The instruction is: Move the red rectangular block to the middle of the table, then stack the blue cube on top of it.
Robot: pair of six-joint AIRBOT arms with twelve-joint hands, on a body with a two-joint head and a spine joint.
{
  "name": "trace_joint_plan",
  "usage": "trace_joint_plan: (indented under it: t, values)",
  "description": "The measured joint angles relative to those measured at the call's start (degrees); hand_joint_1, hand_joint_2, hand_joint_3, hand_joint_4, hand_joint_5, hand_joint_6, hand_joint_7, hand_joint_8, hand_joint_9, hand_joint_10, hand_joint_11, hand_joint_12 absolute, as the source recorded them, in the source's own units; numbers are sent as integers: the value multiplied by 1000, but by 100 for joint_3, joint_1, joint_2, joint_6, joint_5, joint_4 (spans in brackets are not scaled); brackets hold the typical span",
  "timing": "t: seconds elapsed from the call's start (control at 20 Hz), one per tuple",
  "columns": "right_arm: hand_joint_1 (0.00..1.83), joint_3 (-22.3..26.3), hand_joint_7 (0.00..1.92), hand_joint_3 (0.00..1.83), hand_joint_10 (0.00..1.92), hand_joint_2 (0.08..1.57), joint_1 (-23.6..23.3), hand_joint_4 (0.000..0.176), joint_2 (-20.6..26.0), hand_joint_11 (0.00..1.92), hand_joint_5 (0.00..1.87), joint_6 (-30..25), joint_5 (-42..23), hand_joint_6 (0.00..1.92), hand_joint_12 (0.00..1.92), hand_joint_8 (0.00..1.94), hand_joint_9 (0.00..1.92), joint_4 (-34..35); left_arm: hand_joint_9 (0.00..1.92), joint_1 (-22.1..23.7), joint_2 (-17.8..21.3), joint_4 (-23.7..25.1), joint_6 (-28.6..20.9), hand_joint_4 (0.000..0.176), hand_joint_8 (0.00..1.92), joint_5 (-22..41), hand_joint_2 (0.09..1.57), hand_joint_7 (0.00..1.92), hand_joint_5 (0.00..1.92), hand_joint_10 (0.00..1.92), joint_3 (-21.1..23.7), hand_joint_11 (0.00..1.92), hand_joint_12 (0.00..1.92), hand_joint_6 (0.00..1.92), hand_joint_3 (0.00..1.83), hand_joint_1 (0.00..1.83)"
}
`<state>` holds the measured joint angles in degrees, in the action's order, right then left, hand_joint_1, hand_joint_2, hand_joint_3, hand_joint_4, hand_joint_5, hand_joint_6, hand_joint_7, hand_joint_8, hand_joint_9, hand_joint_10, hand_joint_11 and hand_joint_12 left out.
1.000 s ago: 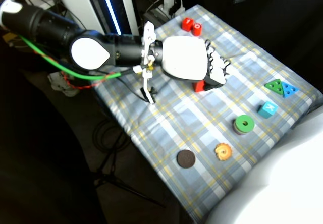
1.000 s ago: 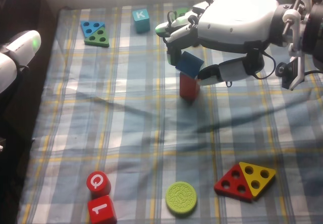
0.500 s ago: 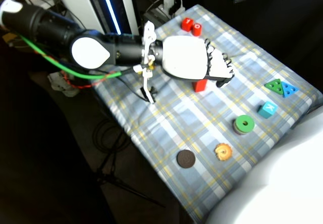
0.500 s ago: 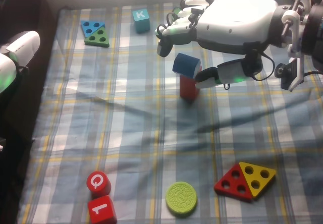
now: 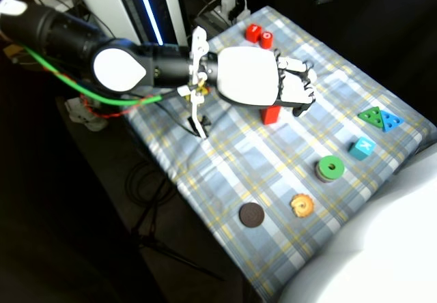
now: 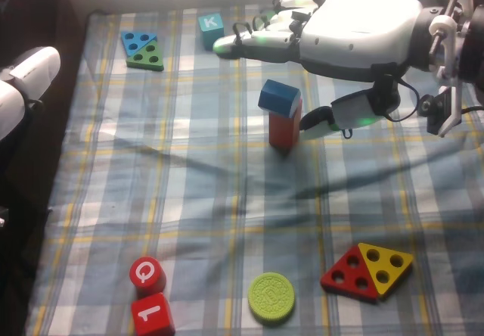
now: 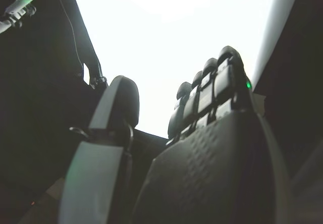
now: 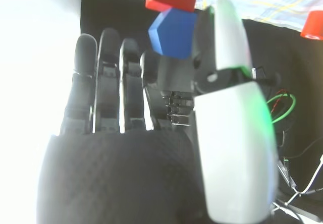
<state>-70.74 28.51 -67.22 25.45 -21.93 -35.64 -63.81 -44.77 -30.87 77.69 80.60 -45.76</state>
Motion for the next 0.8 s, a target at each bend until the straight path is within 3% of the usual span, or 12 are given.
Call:
trace_joint_plan:
  t: [0.05,0.1,0.2,0.25,0.3,0.35,0.5,0.55,0.6,0.65,0.7,0.8]
  values:
    - [984,4,4,0,94,981,0,68,7,0,0,0,-4,1,913,0,27,-7,0,0,0,0,-2,21,0,0,1405,0,64,0,0,0,0,0,0,1113]
    - [974,24,0,0,38,944,0,133,24,0,0,0,-2,0,965,0,3,-15,0,0,0,0,-2,18,0,0,1409,0,57,0,0,0,0,0,0,1110]
    - [964,94,0,0,7,923,0,151,76,0,0,2,-11,0,954,0,0,-28,0,0,0,4,-2,10,0,0,1405,0,62,0,0,0,0,2,0,1122]
    - [925,155,0,0,0,890,0,175,138,0,0,15,-9,0,573,0,0,-39,0,0,0,2,-2,14,0,0,1401,0,65,0,0,0,0,3,0,1126]
    - [872,223,0,0,0,885,0,176,208,0,0,33,-11,0,114,0,0,-39,0,0,0,2,-2,14,0,2,1399,0,66,0,0,0,0,3,0,1126]
    - [872,284,0,0,0,885,0,176,282,0,0,50,-22,0,114,0,0,-39,0,-4,0,2,-2,14,0,0,1399,0,66,0,0,0,0,3,0,1126]
    - [605,726,0,0,0,887,35,96,782,0,0,754,-186,0,0,0,0,470,0,-7,0,-2,0,11,0,0,1395,0,44,0,11,0,0,0,0,1144]
    - [552,863,0,0,0,874,68,122,942,0,0,966,-262,0,0,0,0,608,0,-7,0,0,-2,42,0,0,1402,0,8,0,13,0,0,0,0,1092]
    - [532,966,0,0,0,880,111,97,1113,0,0,1078,-361,0,0,0,0,708,0,-13,0,7,-2,66,0,0,1403,0,1,0,13,0,0,0,1,1064]
    - [453,1008,0,15,0,918,160,110,1222,0,0,1086,-487,0,0,0,0,828,0,-26,0,15,-2,82,0,7,1399,0,0,0,13,0,0,0,0,1040]
    - [465,1054,0,13,0,921,249,151,1366,0,0,1086,-612,0,0,0,0,984,0,-31,0,11,-2,71,0,0,1396,0,0,0,13,0,0,0,0,1017]
    - [535,1113,0,5,0,905,409,174,1639,0,0,1099,-852,0,0,0,0,1340,0,-37,0,7,-9,53,0,11,1397,0,0,0,13,0,0,0,0,980]
